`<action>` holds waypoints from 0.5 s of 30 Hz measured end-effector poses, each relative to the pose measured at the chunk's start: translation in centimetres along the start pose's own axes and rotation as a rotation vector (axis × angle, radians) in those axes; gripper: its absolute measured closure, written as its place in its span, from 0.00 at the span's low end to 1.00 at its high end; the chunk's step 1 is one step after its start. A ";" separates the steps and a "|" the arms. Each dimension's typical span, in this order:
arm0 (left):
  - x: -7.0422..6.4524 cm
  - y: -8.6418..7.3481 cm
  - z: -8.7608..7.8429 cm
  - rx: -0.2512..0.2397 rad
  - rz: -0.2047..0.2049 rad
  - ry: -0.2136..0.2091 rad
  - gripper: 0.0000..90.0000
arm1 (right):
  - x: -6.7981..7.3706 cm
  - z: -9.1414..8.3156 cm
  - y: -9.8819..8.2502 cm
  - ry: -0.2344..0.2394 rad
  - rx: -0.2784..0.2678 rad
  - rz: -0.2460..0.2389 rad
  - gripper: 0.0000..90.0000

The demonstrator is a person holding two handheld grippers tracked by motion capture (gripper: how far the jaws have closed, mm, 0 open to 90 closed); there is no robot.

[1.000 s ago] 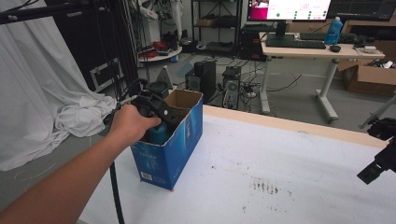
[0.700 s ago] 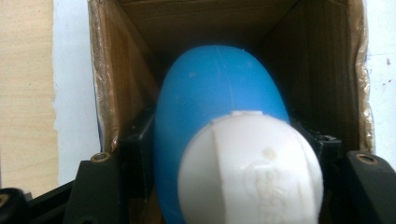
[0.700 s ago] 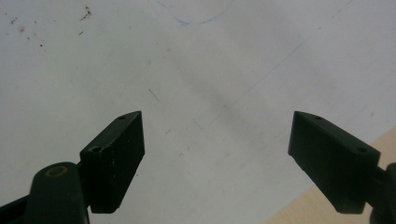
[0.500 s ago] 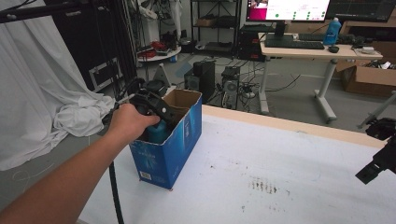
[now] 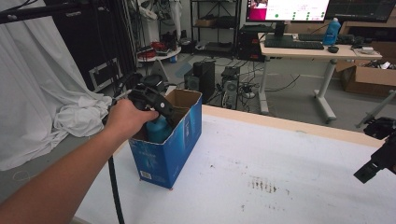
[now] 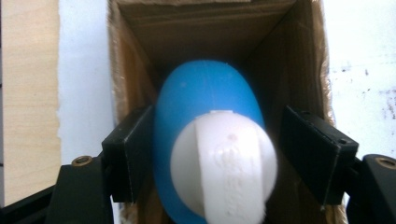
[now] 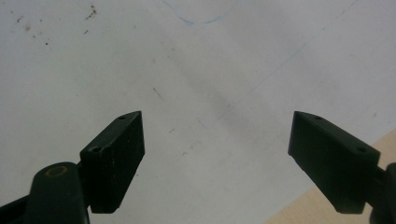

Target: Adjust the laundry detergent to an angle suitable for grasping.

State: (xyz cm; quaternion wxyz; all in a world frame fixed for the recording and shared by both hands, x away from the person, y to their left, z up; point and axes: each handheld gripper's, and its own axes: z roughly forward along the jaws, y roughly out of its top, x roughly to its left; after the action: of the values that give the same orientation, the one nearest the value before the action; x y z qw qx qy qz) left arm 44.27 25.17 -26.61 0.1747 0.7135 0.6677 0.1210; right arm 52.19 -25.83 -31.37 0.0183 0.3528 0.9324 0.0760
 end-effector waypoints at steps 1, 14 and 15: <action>0.3 0.0 -0.5 -0.005 0.011 -0.001 0.32 | 0.1 0.0 0.0 0.001 -0.001 -0.003 0.21; 0.8 0.1 -2.8 -0.070 -0.012 -0.003 0.27 | 0.4 -0.4 -0.1 -0.002 -0.010 -0.004 0.21; 0.7 0.2 -3.3 -0.074 -0.006 -0.005 0.27 | 0.4 -0.5 -0.2 -0.003 -0.012 -0.003 0.21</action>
State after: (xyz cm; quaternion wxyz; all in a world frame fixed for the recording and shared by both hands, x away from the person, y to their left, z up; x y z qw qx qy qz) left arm 43.16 26.18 -23.61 0.2028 0.7048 0.6645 0.1433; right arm 51.70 -25.74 -30.91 0.0217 0.3514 0.9324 0.0812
